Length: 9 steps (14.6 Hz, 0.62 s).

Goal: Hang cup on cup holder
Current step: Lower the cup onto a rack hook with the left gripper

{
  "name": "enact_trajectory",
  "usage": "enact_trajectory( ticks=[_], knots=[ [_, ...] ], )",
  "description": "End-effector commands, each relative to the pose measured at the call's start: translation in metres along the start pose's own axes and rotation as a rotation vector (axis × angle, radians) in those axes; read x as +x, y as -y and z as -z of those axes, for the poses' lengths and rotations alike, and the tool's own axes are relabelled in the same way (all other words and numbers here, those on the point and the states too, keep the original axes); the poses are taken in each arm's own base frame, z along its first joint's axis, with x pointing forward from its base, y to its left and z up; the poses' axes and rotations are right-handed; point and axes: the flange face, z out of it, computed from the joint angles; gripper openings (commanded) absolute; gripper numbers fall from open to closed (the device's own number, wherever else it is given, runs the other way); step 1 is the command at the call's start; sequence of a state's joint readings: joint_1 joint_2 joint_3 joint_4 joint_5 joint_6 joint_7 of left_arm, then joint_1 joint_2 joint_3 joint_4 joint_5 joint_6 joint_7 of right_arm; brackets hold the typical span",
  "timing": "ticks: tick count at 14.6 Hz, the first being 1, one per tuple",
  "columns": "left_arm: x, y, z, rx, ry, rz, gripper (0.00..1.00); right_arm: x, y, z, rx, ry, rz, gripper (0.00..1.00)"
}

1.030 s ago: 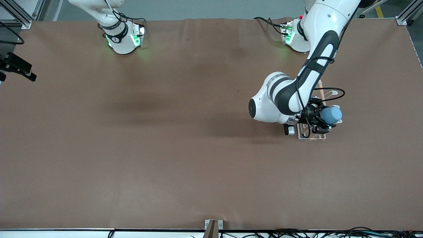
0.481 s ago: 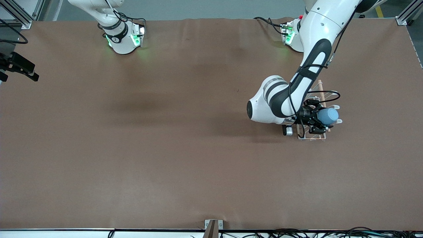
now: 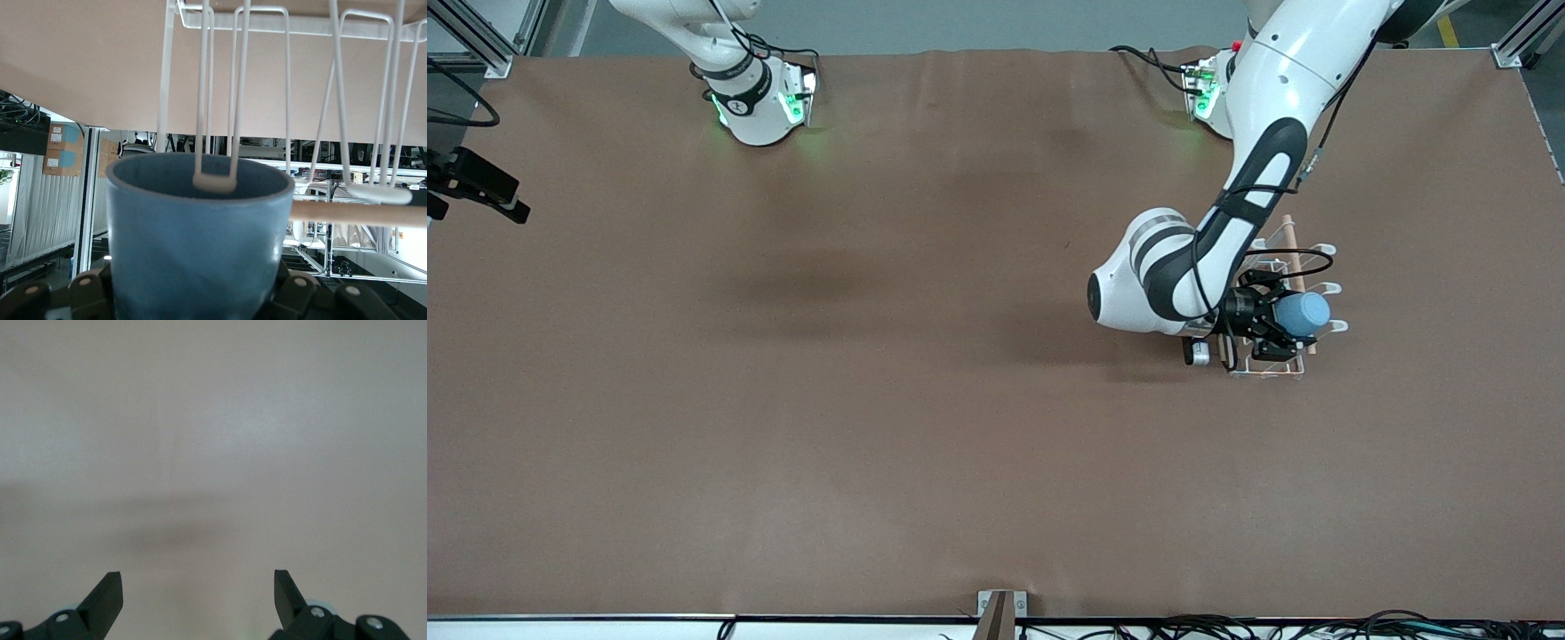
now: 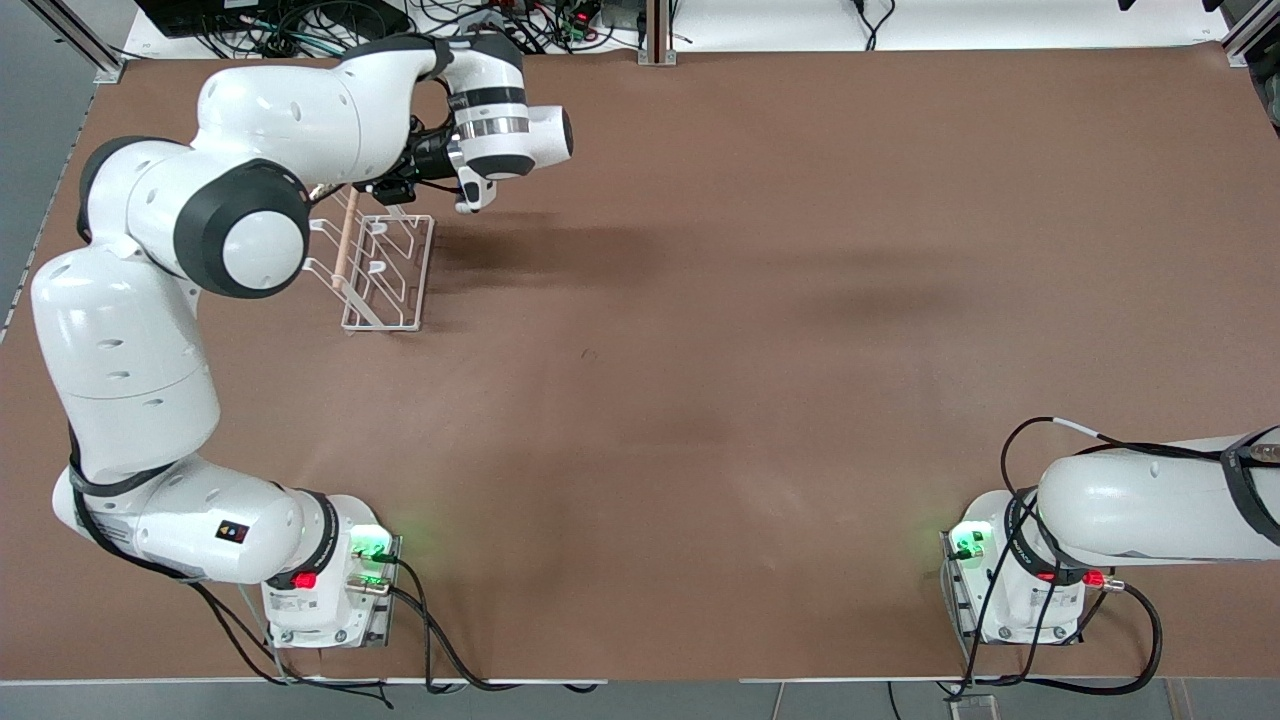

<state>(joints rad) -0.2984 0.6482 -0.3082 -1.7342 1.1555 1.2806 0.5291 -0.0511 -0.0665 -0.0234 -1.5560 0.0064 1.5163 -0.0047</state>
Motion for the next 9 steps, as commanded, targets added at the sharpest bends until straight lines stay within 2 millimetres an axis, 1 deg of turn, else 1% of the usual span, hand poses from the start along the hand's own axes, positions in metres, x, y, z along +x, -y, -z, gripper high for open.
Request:
enact_trajectory(
  ticks=[1,2,3,5,7,9],
  knots=[
    [0.005,-0.001,0.005,0.025,0.024,0.024,0.76,0.0,-0.003,0.0,-0.016,0.007,-0.017,1.0],
    [0.005,-0.001,0.007,0.027,0.022,0.029,0.85,0.0,-0.005,-0.001,-0.016,0.008,-0.025,1.0],
    [0.005,-0.002,0.007,0.023,0.019,0.034,1.0,0.0,-0.004,-0.001,-0.016,0.008,-0.026,1.0],
    [0.006,-0.003,0.009,0.025,0.016,0.082,1.0,0.0,-0.002,0.0,-0.016,0.008,-0.025,1.0],
    [0.005,-0.004,0.009,0.021,0.012,0.093,1.0,0.0,-0.003,-0.001,-0.016,0.014,-0.026,1.0],
    [-0.004,-0.002,0.017,0.024,-0.002,0.116,1.0,-0.001,-0.003,-0.002,-0.014,0.016,-0.026,1.0]
  ],
)
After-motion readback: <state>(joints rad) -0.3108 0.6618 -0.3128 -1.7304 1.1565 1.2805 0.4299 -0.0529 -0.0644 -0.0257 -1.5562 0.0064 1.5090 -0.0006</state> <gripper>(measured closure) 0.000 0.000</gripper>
